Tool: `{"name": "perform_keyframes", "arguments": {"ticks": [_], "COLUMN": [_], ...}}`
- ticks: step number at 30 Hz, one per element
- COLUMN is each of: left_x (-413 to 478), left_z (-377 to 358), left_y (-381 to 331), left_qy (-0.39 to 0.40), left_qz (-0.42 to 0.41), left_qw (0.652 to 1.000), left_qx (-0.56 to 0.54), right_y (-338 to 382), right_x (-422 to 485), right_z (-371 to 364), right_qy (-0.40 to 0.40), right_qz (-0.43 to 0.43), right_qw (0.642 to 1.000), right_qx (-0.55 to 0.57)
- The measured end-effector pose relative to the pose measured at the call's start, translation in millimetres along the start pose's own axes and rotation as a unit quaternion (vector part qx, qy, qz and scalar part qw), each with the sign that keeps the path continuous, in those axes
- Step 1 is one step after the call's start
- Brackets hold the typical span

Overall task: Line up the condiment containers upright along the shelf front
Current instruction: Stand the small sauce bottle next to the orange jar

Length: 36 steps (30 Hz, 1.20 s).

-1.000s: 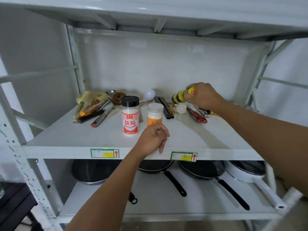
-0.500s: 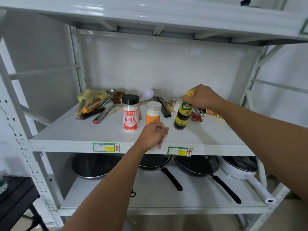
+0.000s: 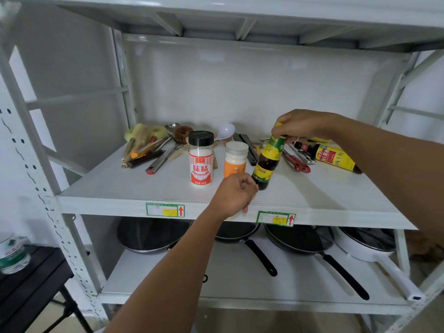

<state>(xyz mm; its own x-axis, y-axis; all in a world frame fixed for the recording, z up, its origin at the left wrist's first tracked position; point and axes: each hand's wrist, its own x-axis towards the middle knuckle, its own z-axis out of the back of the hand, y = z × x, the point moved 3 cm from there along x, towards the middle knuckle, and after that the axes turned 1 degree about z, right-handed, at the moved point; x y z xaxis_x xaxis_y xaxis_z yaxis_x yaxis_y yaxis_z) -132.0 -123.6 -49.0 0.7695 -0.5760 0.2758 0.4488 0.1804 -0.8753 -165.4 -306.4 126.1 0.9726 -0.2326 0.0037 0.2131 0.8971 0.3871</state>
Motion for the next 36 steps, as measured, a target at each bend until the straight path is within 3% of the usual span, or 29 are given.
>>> {"name": "perform_keyframes", "arguments": {"ticks": [9,15,19,22,25,28,33,36], "left_x": [1,0,-1,-2,-2,0,-5,-6], "left_z": [-2,-2,-2,-3,-4,-6,-12,-11], "left_y": [4,2,2,1,1,4,1,0], "left_qy": [-0.016,-0.019,-0.021,-0.028,-0.033,-0.04,-0.065,-0.088], "left_qz": [-0.011,-0.006,-0.004,-0.006,-0.01,-0.013,-0.058,-0.069], "left_qw": [0.999,0.999,0.999,0.999,0.999,0.998,0.992,0.988], "left_qx": [0.033,0.043,0.045,0.044,0.038,0.041,0.094,0.108], "right_y": [3,-1,-15,-27,-43,-60,-76,-82], "right_x": [3,2,11,11,2,-3,-7,-5], "right_z": [-15,-11,-20,-33,-64,-109,-153,-155], "right_qy": [-0.046,-0.009,-0.015,0.024,0.041,0.003,-0.118,-0.123], "right_qz": [0.06,0.066,0.077,0.079,0.052,0.035,0.047,0.054], "right_qw": [0.997,0.998,0.994,0.976,0.973,0.975,0.945,0.937], "right_qx": [-0.007,-0.022,0.082,0.202,0.22,0.219,0.3,0.323]}}
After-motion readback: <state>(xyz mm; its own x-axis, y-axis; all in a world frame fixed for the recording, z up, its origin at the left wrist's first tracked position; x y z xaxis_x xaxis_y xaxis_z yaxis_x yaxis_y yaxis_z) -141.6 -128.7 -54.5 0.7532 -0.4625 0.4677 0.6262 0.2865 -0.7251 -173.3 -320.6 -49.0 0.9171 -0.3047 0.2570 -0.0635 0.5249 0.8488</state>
